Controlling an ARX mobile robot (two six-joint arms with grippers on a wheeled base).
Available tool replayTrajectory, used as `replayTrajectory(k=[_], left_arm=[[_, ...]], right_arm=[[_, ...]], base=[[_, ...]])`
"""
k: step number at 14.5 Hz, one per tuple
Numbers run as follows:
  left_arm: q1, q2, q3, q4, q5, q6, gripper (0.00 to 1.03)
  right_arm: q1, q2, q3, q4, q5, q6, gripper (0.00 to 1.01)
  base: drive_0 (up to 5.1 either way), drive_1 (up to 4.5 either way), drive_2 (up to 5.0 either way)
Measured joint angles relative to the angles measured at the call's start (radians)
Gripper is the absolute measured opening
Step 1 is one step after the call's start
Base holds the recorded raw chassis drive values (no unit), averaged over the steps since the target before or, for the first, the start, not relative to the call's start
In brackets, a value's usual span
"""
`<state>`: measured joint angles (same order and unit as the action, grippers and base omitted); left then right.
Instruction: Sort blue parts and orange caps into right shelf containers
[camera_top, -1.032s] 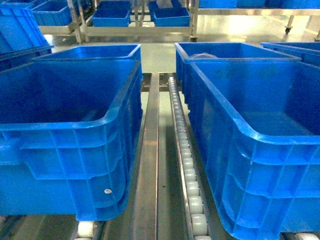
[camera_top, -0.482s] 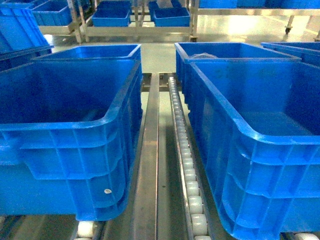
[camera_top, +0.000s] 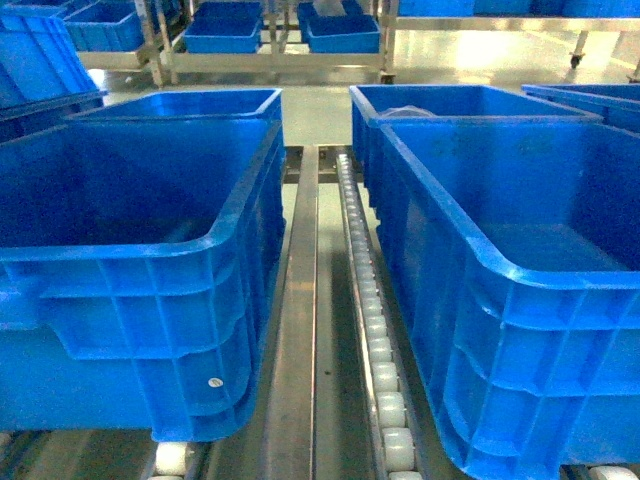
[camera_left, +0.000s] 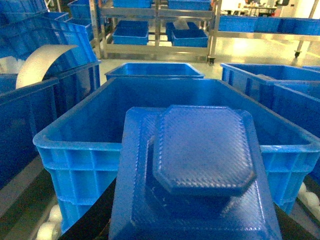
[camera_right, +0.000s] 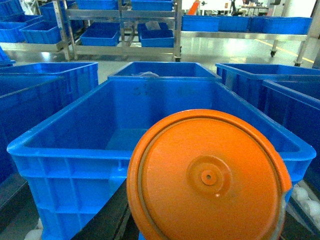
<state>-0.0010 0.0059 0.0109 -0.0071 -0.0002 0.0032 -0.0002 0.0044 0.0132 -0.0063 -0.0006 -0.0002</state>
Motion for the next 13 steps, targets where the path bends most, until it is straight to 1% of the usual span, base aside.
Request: replayTrajectory(k=[8, 9, 10, 11, 12, 13], left_arm=[[0.0, 0.0, 0.0, 0.0, 0.0, 0.0, 0.43], [-0.027, 0.014, -0.005, 0.16, -0.072, 0.004, 0.43], [-0.031, 0.075, -0.003, 0.329, -0.082, 0.003, 0.43], [-0.022, 0.277, -0.001, 0.518, -0.071, 0.004, 0.43], [-0.01, 0.441, 0.003, 0.677, -0.055, 0.005, 0.43], [0.004, 0.629, 0.038, 0.843, -0.034, 0.003, 0.43]], right_arm=[[0.0, 0.0, 0.0, 0.0, 0.0, 0.0, 0.44], [0.01, 0.0, -0.002, 0.035, 0.02, -0.012, 0.44], [0.063, 0.033, -0.001, 0.193, 0.077, -0.036, 0.44], [0.098, 0.183, 0.002, 0.338, 0.086, -0.064, 0.44], [0.112, 0.322, 0.017, 0.43, 0.08, -0.086, 0.44], [0.111, 0.474, 0.056, 0.55, 0.052, -0.107, 0.44]], base=[[0.0, 0.0, 0.0], [0.0, 0.0, 0.0], [0.0, 0.0, 0.0], [0.0, 0.0, 0.0], [0.0, 0.0, 0.0], [0.0, 0.0, 0.0]])
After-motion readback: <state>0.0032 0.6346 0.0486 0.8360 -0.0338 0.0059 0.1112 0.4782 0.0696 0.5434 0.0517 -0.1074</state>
